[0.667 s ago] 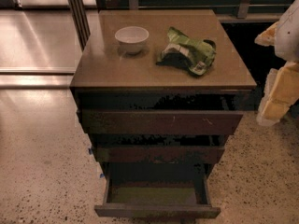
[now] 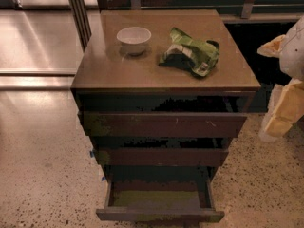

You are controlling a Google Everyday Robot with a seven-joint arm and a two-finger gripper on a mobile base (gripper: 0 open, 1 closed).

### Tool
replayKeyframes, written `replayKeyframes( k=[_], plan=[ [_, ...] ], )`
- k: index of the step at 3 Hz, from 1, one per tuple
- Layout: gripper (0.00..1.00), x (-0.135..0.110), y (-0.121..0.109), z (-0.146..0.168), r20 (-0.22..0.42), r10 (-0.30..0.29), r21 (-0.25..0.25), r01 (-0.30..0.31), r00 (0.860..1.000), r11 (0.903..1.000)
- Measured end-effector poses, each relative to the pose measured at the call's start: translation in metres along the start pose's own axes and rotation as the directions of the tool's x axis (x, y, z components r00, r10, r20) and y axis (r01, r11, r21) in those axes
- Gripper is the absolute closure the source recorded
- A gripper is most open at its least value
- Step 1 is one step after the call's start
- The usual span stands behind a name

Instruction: Close bottom drawer

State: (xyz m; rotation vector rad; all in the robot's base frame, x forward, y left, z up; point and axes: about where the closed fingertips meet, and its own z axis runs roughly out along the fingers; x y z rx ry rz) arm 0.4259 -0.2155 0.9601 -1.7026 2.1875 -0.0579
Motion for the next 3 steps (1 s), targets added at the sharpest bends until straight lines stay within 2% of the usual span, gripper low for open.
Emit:
replayKeyframes(
  k=[1, 2, 3],
  plan=[
    [0.0, 0.007, 0.041, 0.034, 0.129, 0.079, -0.014, -0.078, 0.988, 0.9968],
    [0.0, 0.011, 0.081, 0.082, 0.25, 0.192, -0.052, -0.185, 0.949, 0.9814],
    [0.0, 0.025, 0.117, 0.161, 0.29, 0.292, -0.12, -0.268, 0.911, 0.9559]
  ],
)
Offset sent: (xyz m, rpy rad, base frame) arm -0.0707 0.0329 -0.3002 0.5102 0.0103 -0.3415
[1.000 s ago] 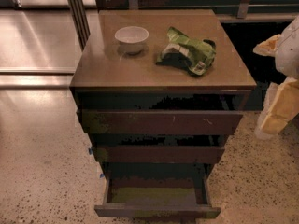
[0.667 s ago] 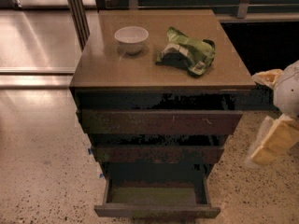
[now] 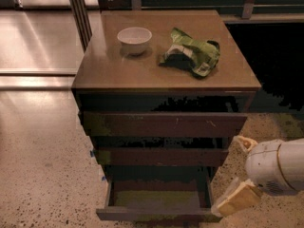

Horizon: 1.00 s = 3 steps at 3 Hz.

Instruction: Close bottom drawer

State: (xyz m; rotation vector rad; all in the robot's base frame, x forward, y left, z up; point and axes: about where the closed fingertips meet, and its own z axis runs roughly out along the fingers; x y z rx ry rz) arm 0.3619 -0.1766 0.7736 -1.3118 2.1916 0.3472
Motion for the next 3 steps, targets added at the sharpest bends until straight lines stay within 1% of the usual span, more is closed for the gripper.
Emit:
replayKeyframes(
  k=[1, 2, 3],
  plan=[
    [0.0, 0.049, 0.012, 0.075, -0.003, 0.092, -0.048, -0.092, 0.996, 0.9946],
    [0.18, 0.056, 0.007, 0.086, 0.006, 0.11, -0.033, -0.11, 0.994, 0.9934],
    [0.41, 0.056, 0.008, 0.086, 0.005, 0.109, -0.034, -0.109, 0.994, 0.9935]
  ],
)
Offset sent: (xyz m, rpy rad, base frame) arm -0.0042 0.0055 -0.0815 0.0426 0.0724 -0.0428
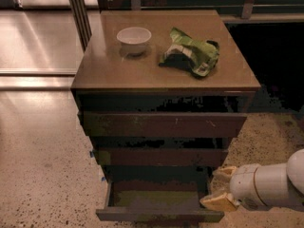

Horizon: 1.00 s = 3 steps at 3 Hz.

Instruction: Close bottom drawer

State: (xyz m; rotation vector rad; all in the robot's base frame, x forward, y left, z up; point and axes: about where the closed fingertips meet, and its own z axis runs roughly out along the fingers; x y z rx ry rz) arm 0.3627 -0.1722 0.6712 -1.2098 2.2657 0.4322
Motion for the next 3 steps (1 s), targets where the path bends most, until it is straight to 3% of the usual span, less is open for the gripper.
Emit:
replayKeyframes(
  k=[2, 3],
  plan=[
    [0.88, 0.0, 0.0, 0.0, 0.0, 0.0, 0.0, 0.0, 1.0, 1.0],
    [1.0, 0.0, 0.0, 0.0, 0.0, 0.0, 0.0, 0.0, 1.0, 1.0]
  ],
)
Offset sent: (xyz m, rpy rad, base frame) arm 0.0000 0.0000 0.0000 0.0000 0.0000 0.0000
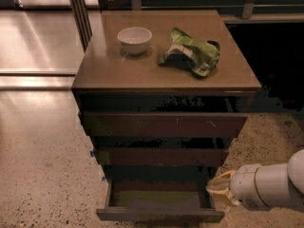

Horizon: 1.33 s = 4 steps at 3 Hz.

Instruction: Close bottom drawer

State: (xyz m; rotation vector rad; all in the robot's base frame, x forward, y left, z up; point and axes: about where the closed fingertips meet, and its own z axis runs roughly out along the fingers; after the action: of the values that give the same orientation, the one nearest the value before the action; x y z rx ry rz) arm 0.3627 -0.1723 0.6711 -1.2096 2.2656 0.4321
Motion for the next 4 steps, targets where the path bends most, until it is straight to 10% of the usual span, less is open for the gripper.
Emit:
replayKeyframes(
  k=[2, 4],
  plan=[
    [1.0, 0.051, -0.023, 0.048, 0.12, 0.101, 0.081, -0.111, 0.988, 0.9905],
    [1.0, 0.109, -0.069, 0.148, 0.241, 0.212, 0.105, -0.243, 0.947, 0.9642]
  ],
)
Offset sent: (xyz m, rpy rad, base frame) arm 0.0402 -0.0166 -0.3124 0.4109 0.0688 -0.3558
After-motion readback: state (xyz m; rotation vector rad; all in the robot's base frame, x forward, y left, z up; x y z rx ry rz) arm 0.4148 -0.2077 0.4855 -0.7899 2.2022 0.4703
